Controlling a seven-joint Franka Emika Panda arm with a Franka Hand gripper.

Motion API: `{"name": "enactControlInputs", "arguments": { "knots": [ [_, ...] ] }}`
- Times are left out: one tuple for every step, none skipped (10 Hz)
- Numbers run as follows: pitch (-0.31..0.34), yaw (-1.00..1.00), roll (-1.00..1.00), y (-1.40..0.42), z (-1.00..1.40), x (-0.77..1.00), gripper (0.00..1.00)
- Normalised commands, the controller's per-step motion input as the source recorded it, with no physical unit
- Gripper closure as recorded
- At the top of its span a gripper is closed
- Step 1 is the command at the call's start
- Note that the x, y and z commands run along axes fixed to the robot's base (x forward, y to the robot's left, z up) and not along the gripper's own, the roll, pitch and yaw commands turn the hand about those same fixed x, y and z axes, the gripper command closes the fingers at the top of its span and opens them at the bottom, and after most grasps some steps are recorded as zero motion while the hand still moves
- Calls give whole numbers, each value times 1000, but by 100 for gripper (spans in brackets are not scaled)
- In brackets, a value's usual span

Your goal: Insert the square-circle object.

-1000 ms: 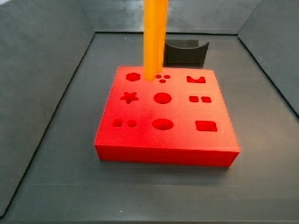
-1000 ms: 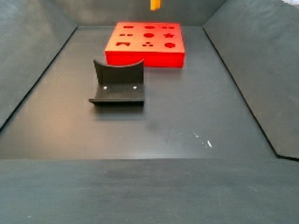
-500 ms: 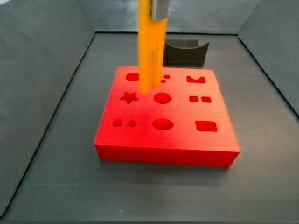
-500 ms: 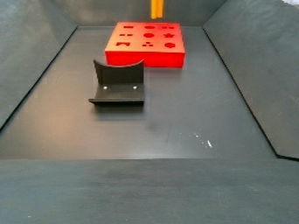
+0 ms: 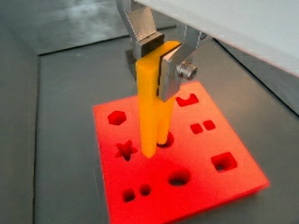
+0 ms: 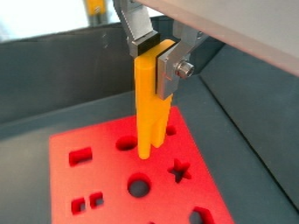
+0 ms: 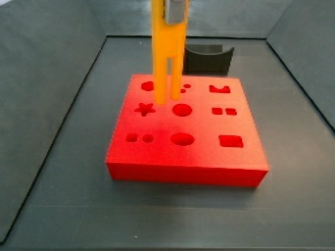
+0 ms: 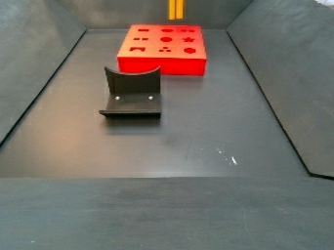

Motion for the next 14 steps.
{"name": "enactControlInputs", "arguments": {
  "knots": [
    [21,-554,-459,-180,214,0,100],
    [53,-497,-471,-231,234,0,100],
    [-91,-560,-451,-203,129,0,100],
    [-229,-831,-203,-146,-97,0,100],
    [-193,-986,-103,0,-137,0,100],
    [-183,-1000,-53,0,-91,0,100],
    [-180,-1000,-37,0,-77,0,100],
    [-164,-954,-7,0,-14,0,100],
    [-137,-791,66,0,0,-126,100],
    [-76,-506,307,-166,0,-329,100],
    [-89,-177,284,-109,-200,-446,100],
    [-124,0,321,-143,-371,-491,100],
    [-147,77,381,-183,-454,-346,100],
    [-179,134,291,-174,-420,-274,100]
  ]
}}
